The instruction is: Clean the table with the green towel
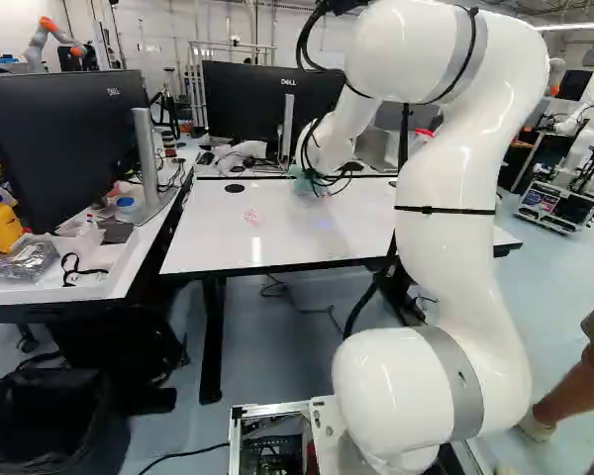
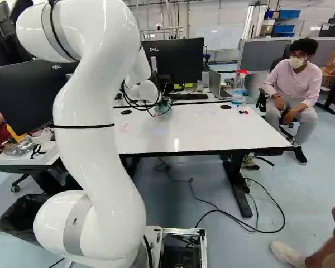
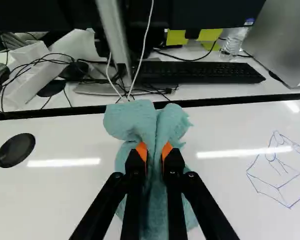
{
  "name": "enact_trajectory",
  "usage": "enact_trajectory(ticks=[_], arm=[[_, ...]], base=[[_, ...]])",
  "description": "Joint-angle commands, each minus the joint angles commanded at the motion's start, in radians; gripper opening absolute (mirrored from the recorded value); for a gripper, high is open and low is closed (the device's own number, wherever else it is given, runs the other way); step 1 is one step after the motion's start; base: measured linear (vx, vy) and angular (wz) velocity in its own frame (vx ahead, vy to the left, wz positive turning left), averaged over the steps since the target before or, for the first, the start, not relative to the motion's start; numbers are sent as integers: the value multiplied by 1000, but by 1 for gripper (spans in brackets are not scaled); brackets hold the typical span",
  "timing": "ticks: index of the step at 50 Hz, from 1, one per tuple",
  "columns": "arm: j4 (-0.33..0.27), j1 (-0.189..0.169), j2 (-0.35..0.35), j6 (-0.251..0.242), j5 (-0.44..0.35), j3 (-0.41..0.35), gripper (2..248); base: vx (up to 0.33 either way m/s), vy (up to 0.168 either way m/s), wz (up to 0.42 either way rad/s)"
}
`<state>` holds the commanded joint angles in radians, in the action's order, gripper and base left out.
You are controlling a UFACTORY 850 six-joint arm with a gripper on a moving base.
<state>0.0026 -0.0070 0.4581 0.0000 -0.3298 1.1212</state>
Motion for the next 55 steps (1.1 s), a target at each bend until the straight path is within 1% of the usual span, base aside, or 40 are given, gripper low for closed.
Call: enact_trajectory(ticks=[12,35,44,55], arm=[[0,32,-36,0,5,-17,51],[0,95,-69,0,47,-57,51],[0,117,-91,0,70,-84,51],[0,134,-133,0,82,-135,51]], base=[[0,0,0],[0,0,0],[0,0,0],[0,0,0]])
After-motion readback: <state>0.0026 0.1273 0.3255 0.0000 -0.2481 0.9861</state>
